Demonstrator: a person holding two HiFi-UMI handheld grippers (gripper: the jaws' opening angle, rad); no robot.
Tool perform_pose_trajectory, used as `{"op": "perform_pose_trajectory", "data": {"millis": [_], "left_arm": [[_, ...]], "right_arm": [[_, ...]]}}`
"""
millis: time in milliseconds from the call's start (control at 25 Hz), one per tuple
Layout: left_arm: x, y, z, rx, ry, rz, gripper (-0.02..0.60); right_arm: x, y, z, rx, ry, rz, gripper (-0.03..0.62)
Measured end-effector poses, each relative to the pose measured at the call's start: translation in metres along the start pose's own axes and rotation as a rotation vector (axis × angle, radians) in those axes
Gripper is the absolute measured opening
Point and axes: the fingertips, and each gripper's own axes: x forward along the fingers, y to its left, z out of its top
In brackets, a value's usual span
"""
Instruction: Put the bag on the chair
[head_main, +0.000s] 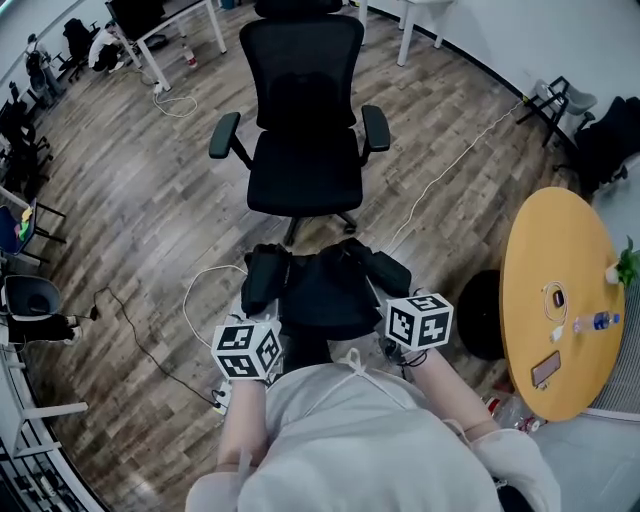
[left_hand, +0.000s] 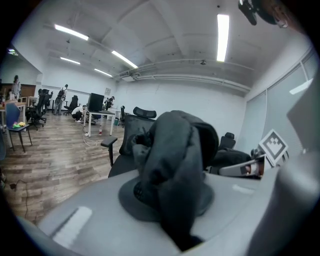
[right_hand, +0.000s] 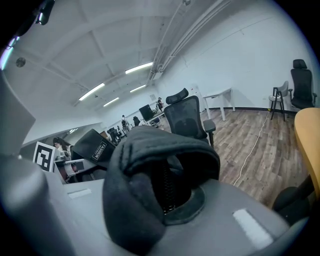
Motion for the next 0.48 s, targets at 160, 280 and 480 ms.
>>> {"op": "perform_pose_trajectory", "data": {"millis": [160,280,480], "left_arm": [[0.051,0.029,0.025,-0.003,0.018,-0.034,0.028],[0.091,0.059,0.052,0.002,0.031,-0.059,0.028],[0.162,0.113,0.099,0.013,0.055,-0.107,0.028]], "right_arm": [[0.044,-0.011,0.034,0.02,-0.001,-0.037,0.031],[0.084,-0.014,0.067,0.031,-0.001,-0.057,0.03],[0.155,-0.018,0.121,0.064,-0.013,-0.09,0.031]]}}
